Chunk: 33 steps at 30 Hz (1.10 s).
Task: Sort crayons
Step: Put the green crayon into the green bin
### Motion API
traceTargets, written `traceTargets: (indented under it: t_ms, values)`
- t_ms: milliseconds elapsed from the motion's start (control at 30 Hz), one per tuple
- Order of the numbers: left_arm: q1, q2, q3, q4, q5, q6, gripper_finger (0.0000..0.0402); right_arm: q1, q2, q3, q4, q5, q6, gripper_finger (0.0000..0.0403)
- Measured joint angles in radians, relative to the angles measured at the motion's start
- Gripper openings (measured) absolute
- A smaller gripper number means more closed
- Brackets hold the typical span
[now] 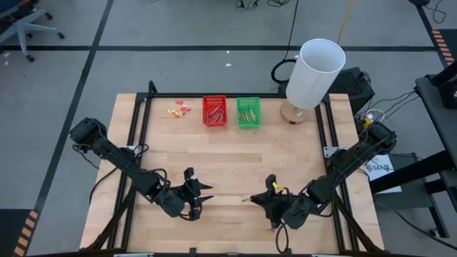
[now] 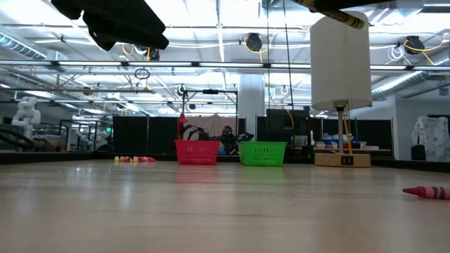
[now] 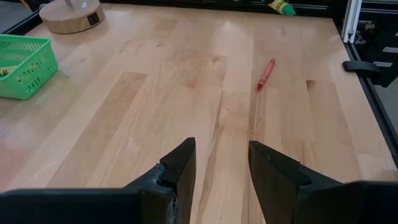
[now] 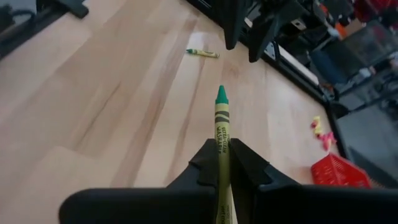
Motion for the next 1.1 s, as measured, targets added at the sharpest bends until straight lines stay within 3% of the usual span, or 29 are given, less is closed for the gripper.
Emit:
traceTargets:
  t_ms: [533,1100]
  values:
    - [0.000,0.000,0.000,0.000,0.000,0.000,0.0145,0.000,0.000,0.000,0.000,0.000,-0.164,0.0002]
    - [0.000,0.000,0.000,0.000,0.000,-0.001,0.0145,0.000,0.000,0.000,0.000,0.000,-0.095,0.0002]
